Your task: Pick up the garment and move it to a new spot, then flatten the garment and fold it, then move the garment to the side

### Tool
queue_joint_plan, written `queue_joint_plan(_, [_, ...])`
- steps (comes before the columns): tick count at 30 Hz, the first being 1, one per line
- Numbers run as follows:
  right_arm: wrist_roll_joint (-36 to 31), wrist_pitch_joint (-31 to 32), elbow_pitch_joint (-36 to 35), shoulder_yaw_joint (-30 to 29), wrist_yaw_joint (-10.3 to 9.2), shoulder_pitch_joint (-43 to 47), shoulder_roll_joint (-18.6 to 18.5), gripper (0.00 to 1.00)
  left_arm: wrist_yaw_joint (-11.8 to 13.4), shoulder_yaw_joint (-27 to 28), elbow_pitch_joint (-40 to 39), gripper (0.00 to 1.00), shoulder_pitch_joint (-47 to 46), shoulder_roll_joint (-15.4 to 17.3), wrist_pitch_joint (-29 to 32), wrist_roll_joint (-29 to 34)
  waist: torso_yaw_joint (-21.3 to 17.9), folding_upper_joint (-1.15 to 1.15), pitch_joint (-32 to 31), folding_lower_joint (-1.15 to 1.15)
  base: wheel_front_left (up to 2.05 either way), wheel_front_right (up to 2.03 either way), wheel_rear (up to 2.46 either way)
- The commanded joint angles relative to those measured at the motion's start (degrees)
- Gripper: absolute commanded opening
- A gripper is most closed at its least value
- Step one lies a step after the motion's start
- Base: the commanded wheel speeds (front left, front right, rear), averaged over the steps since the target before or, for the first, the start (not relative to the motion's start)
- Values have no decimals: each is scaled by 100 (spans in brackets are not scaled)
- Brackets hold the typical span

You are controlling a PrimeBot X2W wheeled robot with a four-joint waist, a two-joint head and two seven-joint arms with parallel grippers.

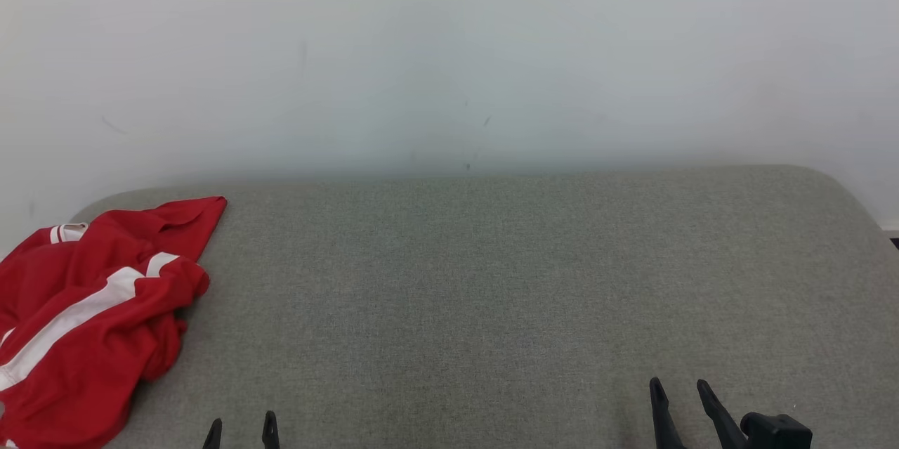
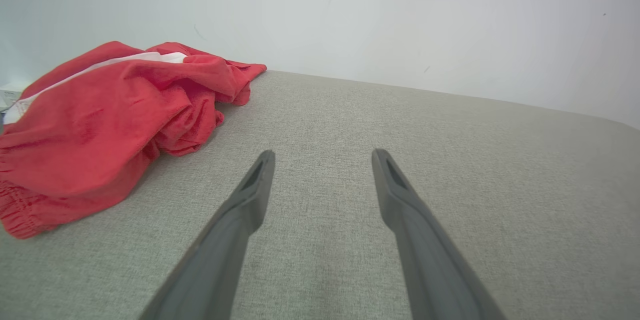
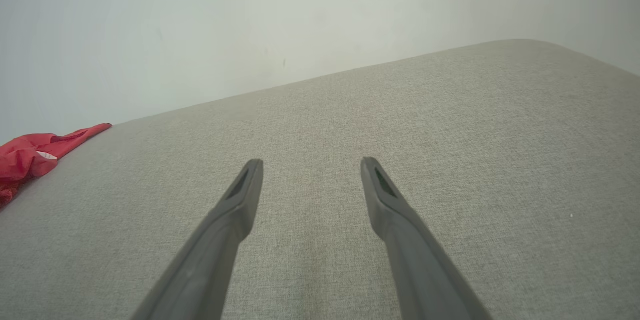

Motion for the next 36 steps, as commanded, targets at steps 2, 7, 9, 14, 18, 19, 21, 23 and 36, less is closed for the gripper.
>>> queue_joint_plan(2, [-156,-60,12,23,-10,-2,-7,100,-7,12,12,100,49,5,-53,155,-2,0,-11,0,0,0,0])
queue_joint_plan(7, [-347,-113,58,49,-11,-9,-8,100,-44,63,45,100,65,-10,-103,194,-4,0,-39,0,0,0,0])
queue_joint_plan(9, [-453,-118,79,56,-11,-1,-8,100,-96,76,38,100,74,-22,-129,136,-6,0,-52,0,0,0,0])
queue_joint_plan(14, [-651,-166,112,75,-11,42,-9,100,-144,98,73,100,87,-30,-179,246,-6,0,-95,0,0,0,0])
queue_joint_plan(18, [-816,-203,129,93,-12,82,-10,100,-134,96,98,100,115,-34,-213,343,-11,0,-131,0,0,0,0])
queue_joint_plan(19, [-845,-207,136,94,-12,86,-9,100,-132,100,112,100,117,-35,-227,358,-10,0,-138,0,0,0,0])
queue_joint_plan(21, [-828,-198,136,87,-12,86,-9,100,-134,112,119,100,105,-36,-220,306,-9,0,-140,0,0,0,0])
queue_joint_plan(23, [-827,-195,145,84,-12,87,-9,100,-134,110,129,100,96,-38,-220,242,-9,0,-139,0,0,0,0])
queue_joint_plan(36, [-767,-188,151,78,-12,91,-9,100,-100,78,119,100,106,-39,-220,129,-18,0,-127,0,0,0,0])
